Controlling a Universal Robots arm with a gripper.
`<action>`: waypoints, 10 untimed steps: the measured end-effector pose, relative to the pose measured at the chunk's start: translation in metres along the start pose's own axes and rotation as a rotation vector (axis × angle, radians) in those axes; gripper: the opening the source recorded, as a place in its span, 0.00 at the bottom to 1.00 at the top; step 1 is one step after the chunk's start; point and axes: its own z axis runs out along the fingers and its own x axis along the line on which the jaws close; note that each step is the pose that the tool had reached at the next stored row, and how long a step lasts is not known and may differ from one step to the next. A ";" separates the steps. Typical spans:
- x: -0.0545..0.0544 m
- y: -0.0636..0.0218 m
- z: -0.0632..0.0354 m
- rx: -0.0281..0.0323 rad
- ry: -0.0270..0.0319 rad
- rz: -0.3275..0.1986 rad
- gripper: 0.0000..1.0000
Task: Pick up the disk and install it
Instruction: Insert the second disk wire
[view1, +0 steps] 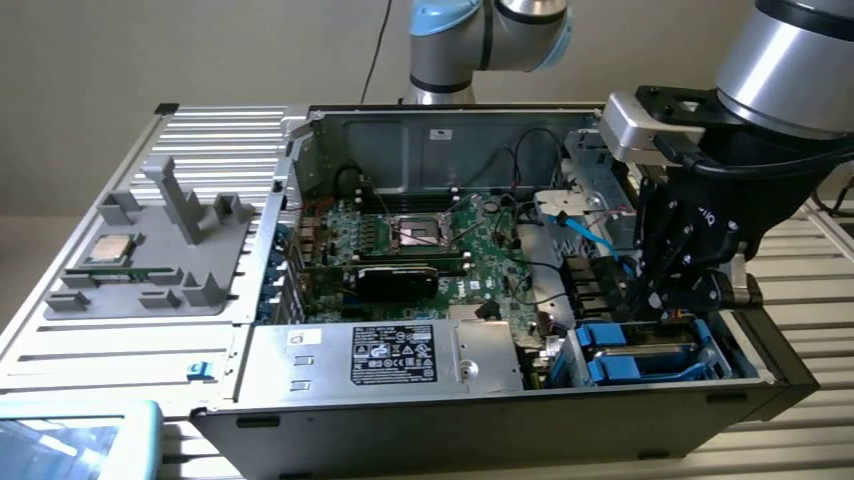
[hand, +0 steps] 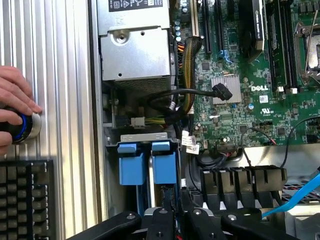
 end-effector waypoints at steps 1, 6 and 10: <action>0.000 0.0001 0.0009 0.0005 0.0000 -0.001 0.16; 0.001 0.0014 0.0021 0.0048 -0.0002 -0.004 0.16; 0.001 0.0032 0.0035 0.0154 -0.0006 -0.015 0.16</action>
